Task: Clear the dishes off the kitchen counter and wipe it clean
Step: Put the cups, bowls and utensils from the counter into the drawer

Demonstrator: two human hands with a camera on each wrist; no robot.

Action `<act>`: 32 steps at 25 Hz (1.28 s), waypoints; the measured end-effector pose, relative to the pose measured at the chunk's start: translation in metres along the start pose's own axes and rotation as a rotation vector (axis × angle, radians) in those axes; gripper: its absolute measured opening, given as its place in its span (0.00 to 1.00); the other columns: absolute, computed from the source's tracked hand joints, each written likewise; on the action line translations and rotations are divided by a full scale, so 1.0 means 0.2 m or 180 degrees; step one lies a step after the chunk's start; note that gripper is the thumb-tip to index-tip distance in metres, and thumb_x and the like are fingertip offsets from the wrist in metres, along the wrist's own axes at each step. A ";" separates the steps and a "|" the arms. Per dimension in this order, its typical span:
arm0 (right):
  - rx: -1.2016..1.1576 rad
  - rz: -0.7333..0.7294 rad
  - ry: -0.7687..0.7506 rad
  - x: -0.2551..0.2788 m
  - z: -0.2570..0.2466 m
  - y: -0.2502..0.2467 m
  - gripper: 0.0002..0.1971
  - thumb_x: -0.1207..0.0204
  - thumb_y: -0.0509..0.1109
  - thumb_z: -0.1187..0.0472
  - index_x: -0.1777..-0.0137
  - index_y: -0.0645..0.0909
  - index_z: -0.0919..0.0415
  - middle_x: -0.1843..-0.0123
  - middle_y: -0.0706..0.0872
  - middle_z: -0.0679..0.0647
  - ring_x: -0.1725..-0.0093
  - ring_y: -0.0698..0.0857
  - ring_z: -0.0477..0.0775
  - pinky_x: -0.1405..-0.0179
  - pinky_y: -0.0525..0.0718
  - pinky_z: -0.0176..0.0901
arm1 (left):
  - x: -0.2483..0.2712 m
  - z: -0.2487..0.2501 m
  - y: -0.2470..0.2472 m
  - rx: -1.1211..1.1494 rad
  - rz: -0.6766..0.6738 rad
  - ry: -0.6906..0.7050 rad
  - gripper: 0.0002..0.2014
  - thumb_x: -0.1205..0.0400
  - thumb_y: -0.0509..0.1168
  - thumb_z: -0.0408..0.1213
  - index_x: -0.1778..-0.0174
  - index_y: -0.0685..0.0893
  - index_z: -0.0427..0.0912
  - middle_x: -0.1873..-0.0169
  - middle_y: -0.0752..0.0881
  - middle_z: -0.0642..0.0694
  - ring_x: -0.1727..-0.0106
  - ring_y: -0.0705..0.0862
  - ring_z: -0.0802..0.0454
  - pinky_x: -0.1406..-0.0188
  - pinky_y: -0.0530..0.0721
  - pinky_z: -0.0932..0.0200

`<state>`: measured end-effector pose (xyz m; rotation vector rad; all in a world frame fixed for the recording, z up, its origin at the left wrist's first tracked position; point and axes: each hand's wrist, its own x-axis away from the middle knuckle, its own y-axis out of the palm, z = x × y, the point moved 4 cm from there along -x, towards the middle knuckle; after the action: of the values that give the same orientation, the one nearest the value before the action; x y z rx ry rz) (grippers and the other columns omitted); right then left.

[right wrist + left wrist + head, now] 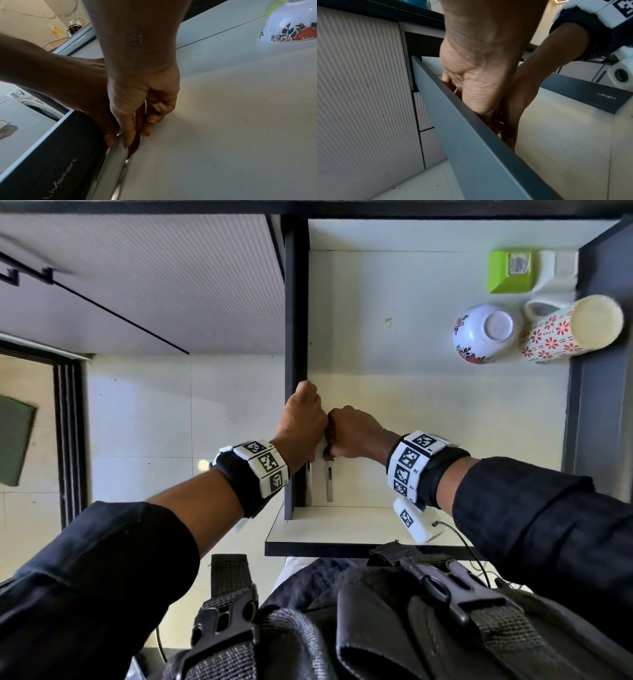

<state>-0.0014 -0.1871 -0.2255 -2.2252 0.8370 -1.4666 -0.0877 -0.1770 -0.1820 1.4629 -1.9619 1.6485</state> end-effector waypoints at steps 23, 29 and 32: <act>0.0034 0.0877 0.0421 0.34 -0.76 -0.61 0.16 0.39 0.86 0.57 0.54 0.86 0.59 0.60 0.87 0.50 0.63 0.83 0.50 0.69 0.76 0.36 | 0.71 -0.67 0.47 0.2388 0.2470 -0.0666 0.14 0.25 0.73 0.53 0.49 0.88 0.50 0.42 0.86 0.49 0.32 0.78 0.43 0.33 0.66 0.46; -0.1069 0.2249 -0.0124 0.32 -1.43 -0.62 0.13 0.40 0.86 0.55 0.65 0.83 0.56 0.72 0.83 0.44 0.73 0.80 0.45 0.70 0.75 0.36 | 1.35 -1.16 0.83 0.2356 0.2637 -0.1328 0.12 0.22 0.71 0.54 0.49 0.87 0.52 0.43 0.86 0.50 0.35 0.80 0.45 0.36 0.68 0.48; -0.1383 0.2689 -0.0320 0.25 -1.60 -0.70 0.10 0.35 0.83 0.57 0.63 0.83 0.56 0.69 0.84 0.45 0.72 0.81 0.44 0.71 0.74 0.36 | 1.47 -1.40 0.88 0.2334 0.2731 -0.1610 0.13 0.21 0.70 0.54 0.46 0.86 0.51 0.42 0.85 0.51 0.35 0.79 0.45 0.36 0.71 0.48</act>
<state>-0.2397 -0.1009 0.0213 -1.7698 1.8886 -0.8021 -0.4853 -0.1243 0.0060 1.4070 -2.6650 2.8182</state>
